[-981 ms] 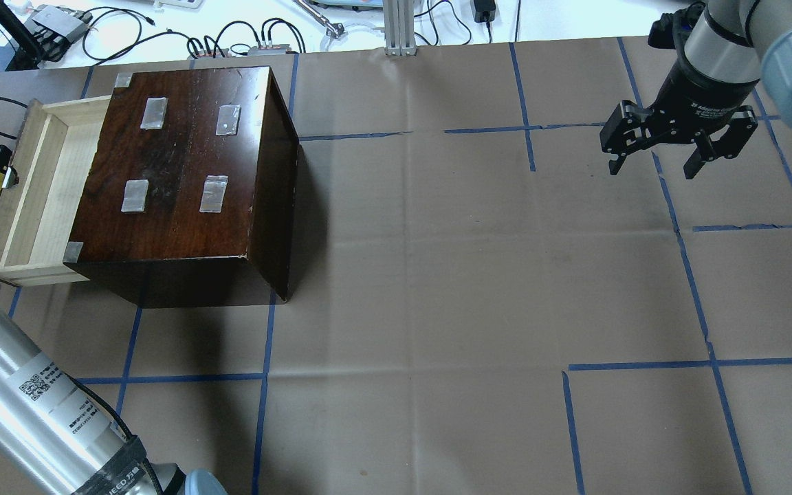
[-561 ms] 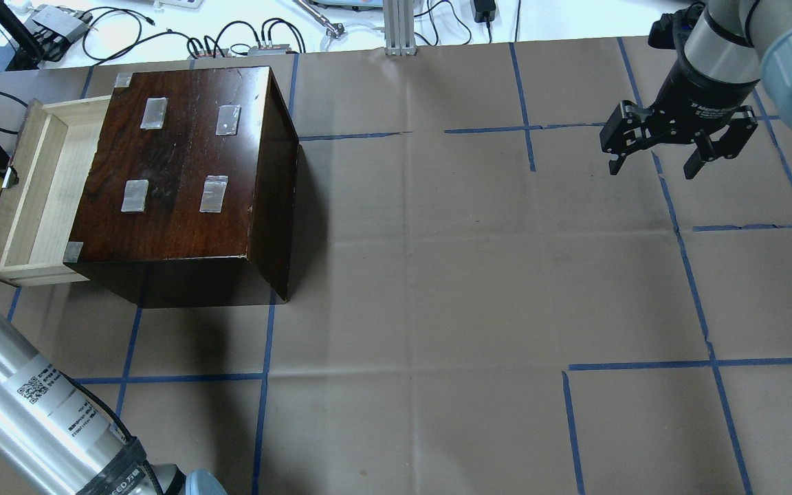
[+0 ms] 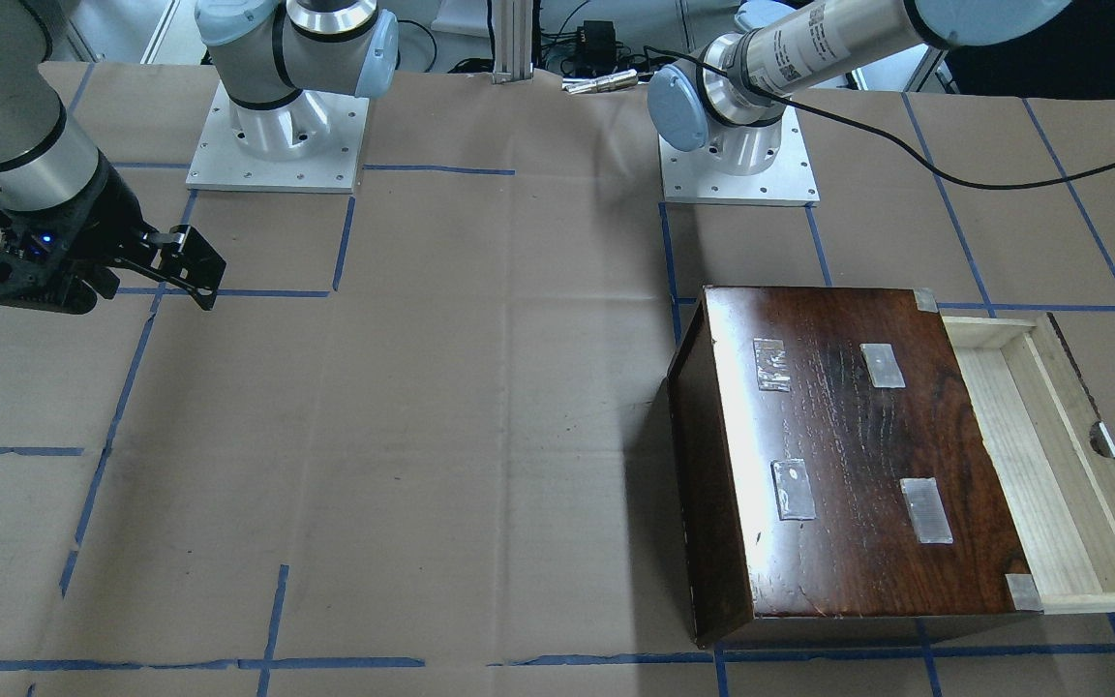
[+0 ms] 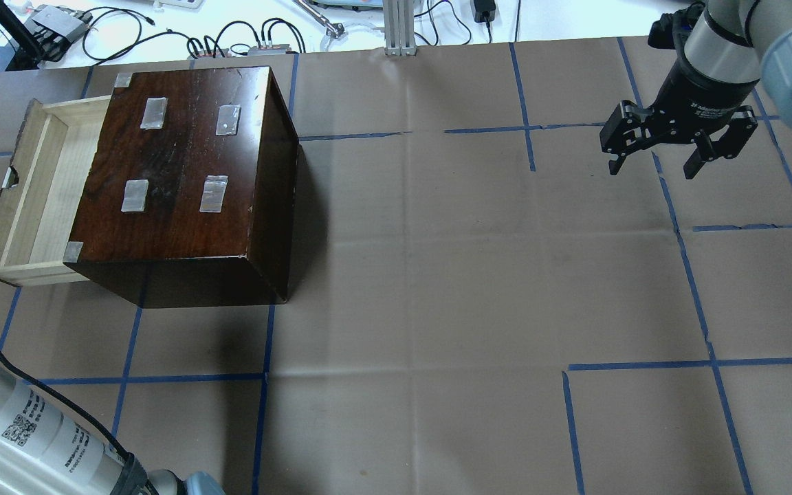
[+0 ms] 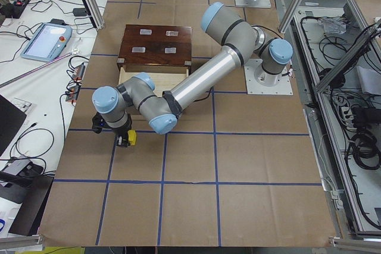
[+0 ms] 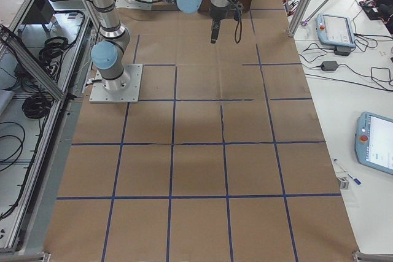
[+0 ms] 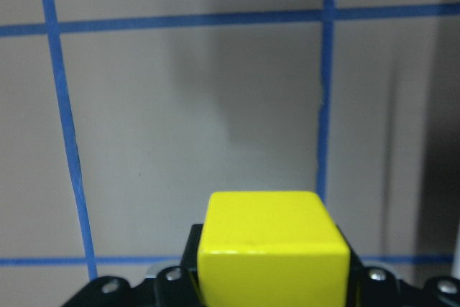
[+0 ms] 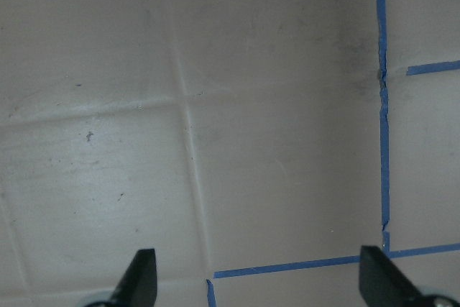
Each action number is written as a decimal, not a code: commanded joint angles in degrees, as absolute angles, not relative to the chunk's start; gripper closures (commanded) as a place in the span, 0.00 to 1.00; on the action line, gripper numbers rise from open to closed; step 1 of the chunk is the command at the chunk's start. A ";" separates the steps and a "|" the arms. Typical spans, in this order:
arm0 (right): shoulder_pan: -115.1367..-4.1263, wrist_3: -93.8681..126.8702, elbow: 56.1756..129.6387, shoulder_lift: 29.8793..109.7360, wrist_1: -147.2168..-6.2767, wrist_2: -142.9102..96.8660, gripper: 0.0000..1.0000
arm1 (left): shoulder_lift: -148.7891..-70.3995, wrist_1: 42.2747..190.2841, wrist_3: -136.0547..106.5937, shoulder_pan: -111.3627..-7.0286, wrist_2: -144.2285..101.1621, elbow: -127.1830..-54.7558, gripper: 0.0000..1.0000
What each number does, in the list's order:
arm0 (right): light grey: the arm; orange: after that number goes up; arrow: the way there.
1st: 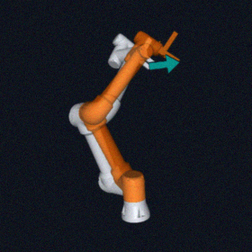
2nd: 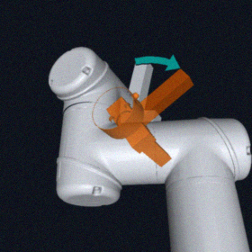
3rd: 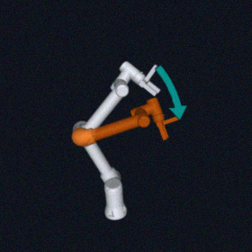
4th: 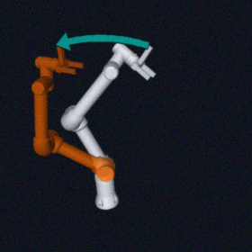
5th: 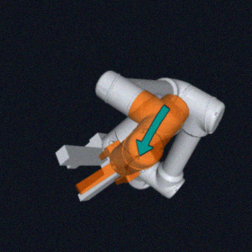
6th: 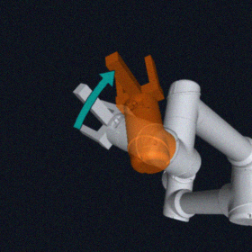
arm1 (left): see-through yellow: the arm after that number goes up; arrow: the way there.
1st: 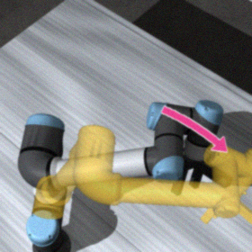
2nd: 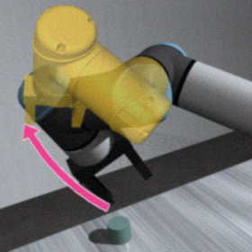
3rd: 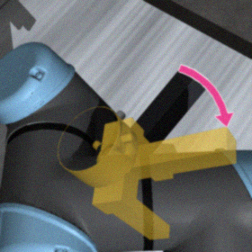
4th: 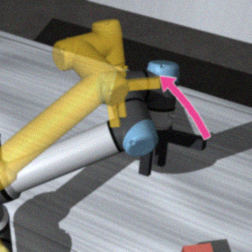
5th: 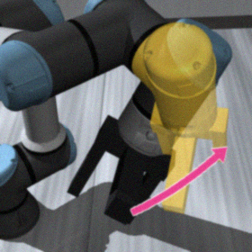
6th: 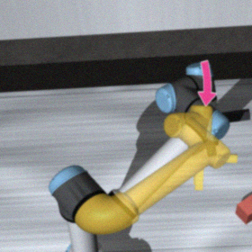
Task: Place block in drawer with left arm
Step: 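Grasp the yellow cube with the left gripper and lift it, then carry the yellow cube over the open drawer and lower it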
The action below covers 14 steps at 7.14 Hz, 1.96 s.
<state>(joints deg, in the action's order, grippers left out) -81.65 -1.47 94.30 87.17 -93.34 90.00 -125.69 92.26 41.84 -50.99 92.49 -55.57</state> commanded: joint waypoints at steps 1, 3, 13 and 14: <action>-81.65 -1.41 94.31 87.19 -93.34 90.00 0.00 | -112.82 92.82 39.83 -54.73 92.37 -69.97 1.00; -81.65 -1.41 94.31 87.19 -93.34 90.00 0.00 | -108.12 83.39 35.61 -58.95 91.76 -83.87 1.00; -81.65 -1.49 94.31 87.19 -93.34 90.00 0.00 | -113.47 78.49 34.19 -60.03 89.38 -87.01 0.81; -81.65 -1.49 94.31 87.19 -93.34 90.00 0.00 | -113.47 78.49 34.19 -60.03 89.38 -87.01 0.67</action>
<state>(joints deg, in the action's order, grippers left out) -81.65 -1.49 94.30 87.18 -93.34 90.00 -113.40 78.49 34.19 -60.03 89.36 -87.13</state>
